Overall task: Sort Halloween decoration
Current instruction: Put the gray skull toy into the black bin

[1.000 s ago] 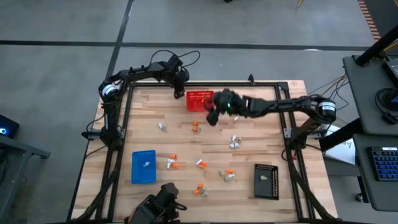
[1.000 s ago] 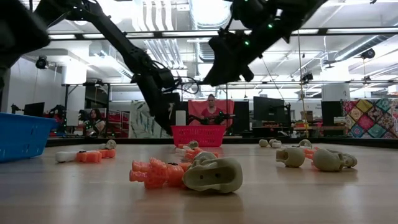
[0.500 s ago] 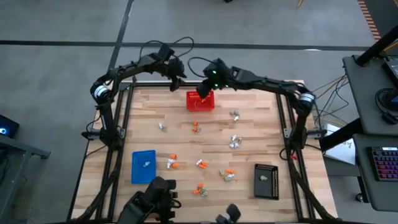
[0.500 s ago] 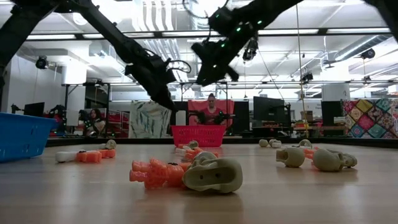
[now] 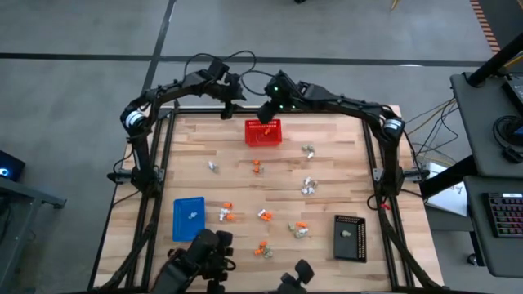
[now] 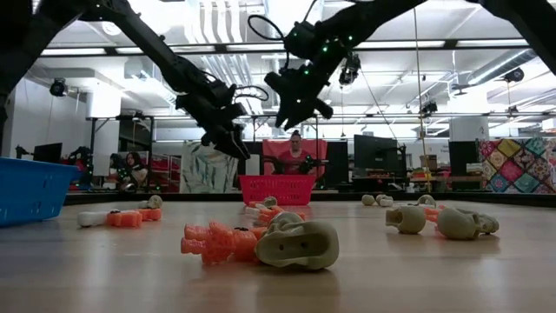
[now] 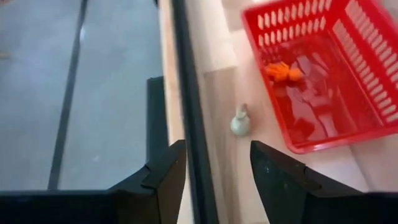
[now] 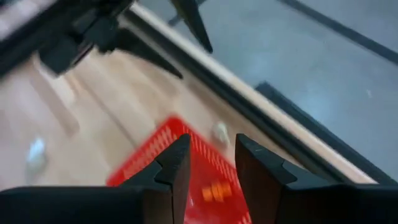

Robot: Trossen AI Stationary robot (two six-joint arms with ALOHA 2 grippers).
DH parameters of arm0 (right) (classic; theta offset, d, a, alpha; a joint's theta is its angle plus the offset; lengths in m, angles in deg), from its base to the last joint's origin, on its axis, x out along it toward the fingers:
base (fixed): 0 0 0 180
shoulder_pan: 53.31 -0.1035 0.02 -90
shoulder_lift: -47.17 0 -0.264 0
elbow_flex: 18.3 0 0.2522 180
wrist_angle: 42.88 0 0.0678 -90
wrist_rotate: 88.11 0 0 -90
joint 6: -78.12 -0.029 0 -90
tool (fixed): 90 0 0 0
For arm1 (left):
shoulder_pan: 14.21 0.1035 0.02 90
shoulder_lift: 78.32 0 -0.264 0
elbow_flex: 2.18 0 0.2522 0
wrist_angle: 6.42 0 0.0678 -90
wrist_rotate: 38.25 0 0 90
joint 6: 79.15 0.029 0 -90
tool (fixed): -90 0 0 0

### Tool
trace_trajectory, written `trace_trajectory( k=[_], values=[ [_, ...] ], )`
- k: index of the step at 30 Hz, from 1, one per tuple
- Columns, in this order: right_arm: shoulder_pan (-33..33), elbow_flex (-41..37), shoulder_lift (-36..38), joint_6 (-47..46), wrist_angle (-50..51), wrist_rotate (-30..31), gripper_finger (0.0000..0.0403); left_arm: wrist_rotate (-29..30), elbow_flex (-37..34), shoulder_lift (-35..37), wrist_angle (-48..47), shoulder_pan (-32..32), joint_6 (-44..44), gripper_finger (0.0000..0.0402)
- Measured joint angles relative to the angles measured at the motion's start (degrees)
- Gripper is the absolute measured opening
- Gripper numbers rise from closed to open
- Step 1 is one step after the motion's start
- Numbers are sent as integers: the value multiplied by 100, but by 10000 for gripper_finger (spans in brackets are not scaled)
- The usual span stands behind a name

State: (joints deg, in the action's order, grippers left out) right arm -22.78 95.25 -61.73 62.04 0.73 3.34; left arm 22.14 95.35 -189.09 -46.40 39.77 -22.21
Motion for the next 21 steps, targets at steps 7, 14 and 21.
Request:
trace_trajectory(
  k=[7,14,21],
  values=[
    [198,429,-730,-246,-355,-41,97,-427,2,638,-1,401,-1141,149],
    [323,1506,-1614,-507,146,-308,82,-1040,9,1149,77,556,-2382,138],
    [389,2945,-2420,-693,1695,-493,100,-1044,9,1662,117,564,-2911,134]
  ],
)
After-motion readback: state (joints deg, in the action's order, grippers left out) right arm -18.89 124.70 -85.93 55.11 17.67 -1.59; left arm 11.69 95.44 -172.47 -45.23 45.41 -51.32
